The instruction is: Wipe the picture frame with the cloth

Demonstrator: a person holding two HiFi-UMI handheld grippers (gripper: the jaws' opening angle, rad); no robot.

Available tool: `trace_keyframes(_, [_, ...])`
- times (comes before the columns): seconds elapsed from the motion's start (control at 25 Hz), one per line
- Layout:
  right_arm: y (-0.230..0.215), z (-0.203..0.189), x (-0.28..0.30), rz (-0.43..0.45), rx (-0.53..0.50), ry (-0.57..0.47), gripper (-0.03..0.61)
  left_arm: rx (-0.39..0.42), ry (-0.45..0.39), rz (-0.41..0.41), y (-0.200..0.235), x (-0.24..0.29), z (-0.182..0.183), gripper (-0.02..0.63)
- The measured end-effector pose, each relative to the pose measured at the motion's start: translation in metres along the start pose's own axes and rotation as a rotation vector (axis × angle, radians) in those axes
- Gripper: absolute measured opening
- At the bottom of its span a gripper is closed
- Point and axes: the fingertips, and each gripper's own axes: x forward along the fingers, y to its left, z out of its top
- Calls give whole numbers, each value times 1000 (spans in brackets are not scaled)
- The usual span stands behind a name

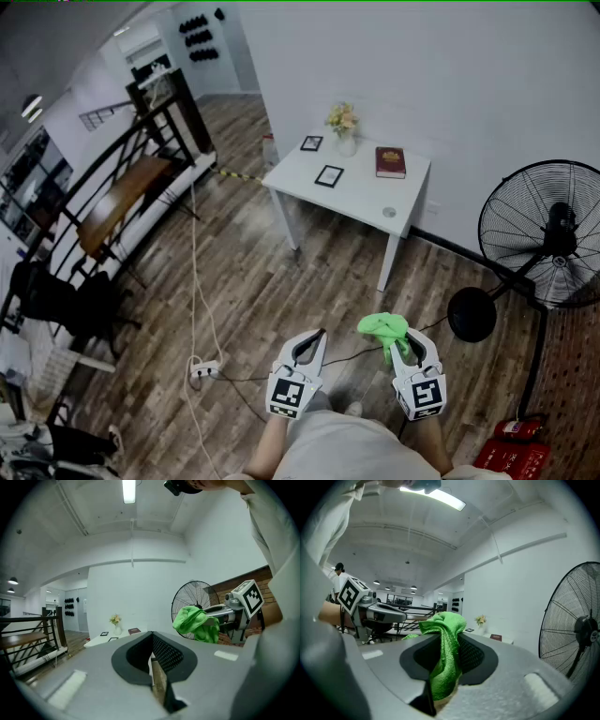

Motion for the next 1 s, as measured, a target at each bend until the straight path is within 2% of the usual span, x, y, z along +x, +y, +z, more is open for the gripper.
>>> trace_keyframes(0.56, [-11, -4, 28, 34, 28, -9, 92, -4, 7, 46, 11, 16, -8, 20])
trace_keyframes(0.76, [-17, -8, 56, 42, 33, 12, 92, -21, -3, 54, 32, 31, -12, 20])
trace_keyframes(1.0, [-27, -10, 113, 38, 30, 34, 92, -47, 12, 63, 80, 65, -28, 20])
